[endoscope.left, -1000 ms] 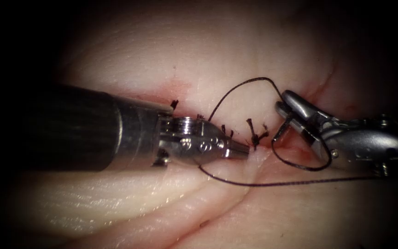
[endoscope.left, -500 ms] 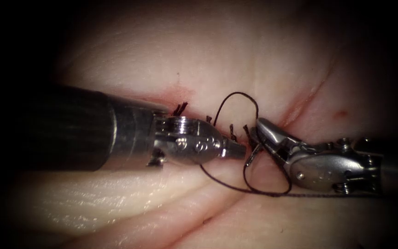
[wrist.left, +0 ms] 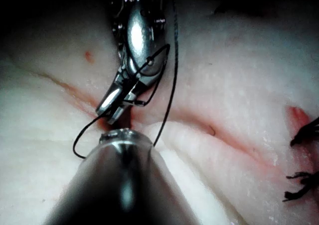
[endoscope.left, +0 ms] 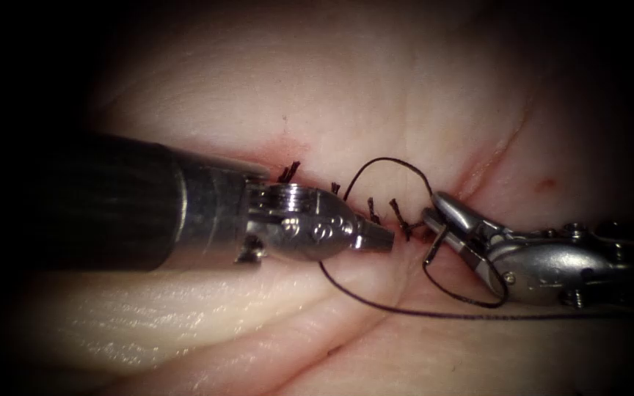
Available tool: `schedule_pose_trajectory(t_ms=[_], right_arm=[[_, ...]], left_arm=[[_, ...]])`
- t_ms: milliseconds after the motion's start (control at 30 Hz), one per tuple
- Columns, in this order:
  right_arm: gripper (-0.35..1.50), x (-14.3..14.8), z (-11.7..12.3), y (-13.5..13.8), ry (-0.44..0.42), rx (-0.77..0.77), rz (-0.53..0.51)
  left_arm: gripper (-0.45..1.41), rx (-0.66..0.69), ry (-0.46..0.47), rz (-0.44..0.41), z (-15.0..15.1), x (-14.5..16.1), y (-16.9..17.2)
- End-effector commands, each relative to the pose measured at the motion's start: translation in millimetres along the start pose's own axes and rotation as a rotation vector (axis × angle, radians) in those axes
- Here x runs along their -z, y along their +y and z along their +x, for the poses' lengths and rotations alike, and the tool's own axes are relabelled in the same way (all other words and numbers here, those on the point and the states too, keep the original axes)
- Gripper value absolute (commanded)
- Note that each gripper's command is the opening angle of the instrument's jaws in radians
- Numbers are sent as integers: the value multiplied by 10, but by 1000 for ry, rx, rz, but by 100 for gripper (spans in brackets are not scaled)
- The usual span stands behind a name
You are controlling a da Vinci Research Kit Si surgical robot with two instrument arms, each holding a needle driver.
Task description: Wound Closure
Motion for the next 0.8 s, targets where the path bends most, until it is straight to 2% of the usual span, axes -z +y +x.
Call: schedule_pose_trajectory(t_ms=[33, 233, 433, 800], right_arm=[[-35, -8, 6, 19, 16, -31, 7], [-35, -14, 18, 50, 43, -81, 32], [-35, -25, 15, 53, 55, -104, 75], [-35, -42, 10, 58, 41, -248, 233]], left_arm=[[-11, 2, 0, 6, 3, -10, -3], [-10, 0, 2, 6, 21, -24, -4], [-10, 8, 14, -8, 37, -41, -2], [-11, -36, 18, -40, 18, -61, 28]])
